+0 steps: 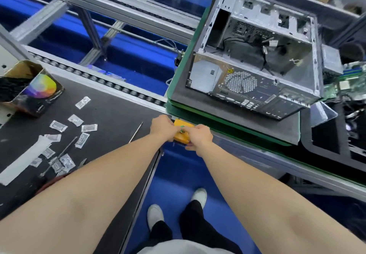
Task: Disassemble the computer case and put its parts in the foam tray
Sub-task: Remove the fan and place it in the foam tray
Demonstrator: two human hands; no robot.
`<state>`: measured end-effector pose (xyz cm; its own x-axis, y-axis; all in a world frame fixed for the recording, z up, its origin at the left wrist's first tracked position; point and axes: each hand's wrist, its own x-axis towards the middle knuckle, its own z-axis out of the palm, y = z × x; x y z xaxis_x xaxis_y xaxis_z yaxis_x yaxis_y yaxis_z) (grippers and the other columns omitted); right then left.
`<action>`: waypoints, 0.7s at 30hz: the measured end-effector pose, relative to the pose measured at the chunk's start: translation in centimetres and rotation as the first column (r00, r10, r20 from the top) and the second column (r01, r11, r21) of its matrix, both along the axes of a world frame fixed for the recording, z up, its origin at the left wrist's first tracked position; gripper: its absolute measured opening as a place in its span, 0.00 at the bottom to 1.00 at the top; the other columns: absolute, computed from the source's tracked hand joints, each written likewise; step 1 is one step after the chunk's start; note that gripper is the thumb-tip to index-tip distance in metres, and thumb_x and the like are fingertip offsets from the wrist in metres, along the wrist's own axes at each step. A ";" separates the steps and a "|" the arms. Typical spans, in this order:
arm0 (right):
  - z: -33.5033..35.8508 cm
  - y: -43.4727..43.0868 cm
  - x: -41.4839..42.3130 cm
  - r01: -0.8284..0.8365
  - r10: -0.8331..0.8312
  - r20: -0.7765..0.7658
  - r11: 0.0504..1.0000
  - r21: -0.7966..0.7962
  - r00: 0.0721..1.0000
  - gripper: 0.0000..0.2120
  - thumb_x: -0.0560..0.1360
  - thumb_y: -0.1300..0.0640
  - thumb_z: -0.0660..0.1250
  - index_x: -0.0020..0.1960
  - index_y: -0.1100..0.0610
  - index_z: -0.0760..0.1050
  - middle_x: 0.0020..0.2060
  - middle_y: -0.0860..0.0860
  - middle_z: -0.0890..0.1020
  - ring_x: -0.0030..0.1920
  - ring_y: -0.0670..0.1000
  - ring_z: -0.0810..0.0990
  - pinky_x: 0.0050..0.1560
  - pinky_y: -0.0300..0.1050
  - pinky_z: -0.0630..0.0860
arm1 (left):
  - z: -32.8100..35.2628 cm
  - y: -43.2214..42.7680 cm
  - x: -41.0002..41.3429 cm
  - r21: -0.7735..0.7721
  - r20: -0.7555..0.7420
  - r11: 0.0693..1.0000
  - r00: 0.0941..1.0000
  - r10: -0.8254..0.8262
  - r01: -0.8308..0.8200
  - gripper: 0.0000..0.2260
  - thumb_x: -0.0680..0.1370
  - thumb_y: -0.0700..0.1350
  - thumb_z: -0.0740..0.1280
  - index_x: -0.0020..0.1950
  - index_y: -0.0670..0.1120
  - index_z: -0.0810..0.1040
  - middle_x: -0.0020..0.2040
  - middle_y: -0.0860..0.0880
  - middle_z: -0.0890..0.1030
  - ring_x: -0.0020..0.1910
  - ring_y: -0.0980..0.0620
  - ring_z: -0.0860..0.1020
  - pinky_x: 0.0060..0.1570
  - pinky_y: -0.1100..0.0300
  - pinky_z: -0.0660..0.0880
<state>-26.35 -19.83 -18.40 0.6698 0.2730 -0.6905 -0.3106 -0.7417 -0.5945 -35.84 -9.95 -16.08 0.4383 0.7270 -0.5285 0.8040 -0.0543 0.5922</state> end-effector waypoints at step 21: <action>1.1 0.0 0.1 -0.127 0.124 0.109 0.992 0.020 0.986 0.08 0.77 0.55 0.77 0.52 0.57 0.82 0.54 0.54 0.81 0.50 0.58 0.83 0.45 0.58 0.87 | 0.2 -1.2 0.7 0.058 -0.016 0.998 1.000 -0.019 0.020 0.07 0.76 0.46 0.72 0.49 0.45 0.82 0.48 0.45 0.85 0.46 0.46 0.83 0.46 0.56 0.79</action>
<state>-26.26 -19.86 -17.31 0.6988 0.3769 -0.6079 -0.1499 -0.7539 -0.6397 -35.14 -11.13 -15.92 0.4447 0.7481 -0.4925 0.8115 -0.1038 0.5751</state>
